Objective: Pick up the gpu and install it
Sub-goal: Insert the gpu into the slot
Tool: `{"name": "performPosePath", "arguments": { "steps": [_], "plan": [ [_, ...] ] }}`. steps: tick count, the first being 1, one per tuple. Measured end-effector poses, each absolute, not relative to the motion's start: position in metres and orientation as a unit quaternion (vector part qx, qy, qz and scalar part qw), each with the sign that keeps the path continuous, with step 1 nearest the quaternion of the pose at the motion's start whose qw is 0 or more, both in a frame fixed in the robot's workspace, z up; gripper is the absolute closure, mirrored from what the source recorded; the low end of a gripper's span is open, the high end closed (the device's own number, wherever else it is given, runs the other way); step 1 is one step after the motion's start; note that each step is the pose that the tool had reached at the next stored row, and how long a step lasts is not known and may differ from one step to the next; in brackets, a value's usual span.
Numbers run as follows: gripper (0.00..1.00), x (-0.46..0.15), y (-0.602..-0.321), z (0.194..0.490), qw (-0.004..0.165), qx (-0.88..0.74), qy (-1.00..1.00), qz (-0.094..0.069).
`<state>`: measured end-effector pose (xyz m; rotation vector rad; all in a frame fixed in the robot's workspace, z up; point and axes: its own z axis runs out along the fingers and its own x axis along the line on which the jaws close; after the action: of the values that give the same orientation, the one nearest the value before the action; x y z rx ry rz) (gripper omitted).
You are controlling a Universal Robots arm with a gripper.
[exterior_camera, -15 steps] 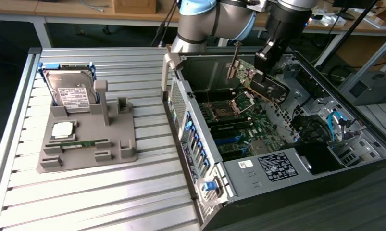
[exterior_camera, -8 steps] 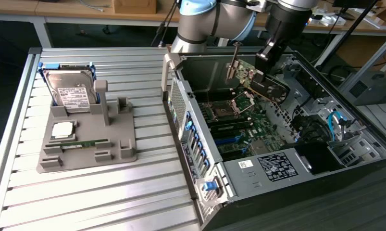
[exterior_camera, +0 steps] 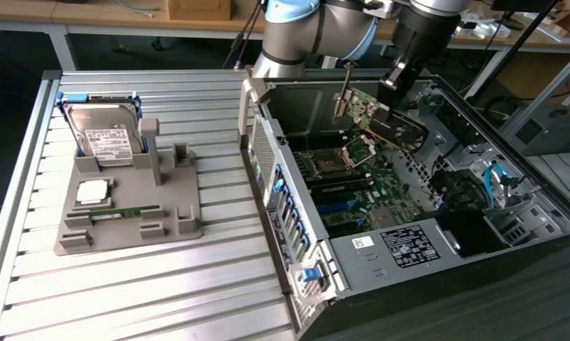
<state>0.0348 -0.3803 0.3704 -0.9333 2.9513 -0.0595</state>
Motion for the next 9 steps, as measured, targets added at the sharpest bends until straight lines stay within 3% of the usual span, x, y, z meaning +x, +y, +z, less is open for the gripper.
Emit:
{"name": "performPosePath", "arguments": {
  "steps": [9],
  "plan": [
    [0.73,0.0348,-0.3803,0.3703,0.023,-0.317,0.948,-0.019]
  ]
}}
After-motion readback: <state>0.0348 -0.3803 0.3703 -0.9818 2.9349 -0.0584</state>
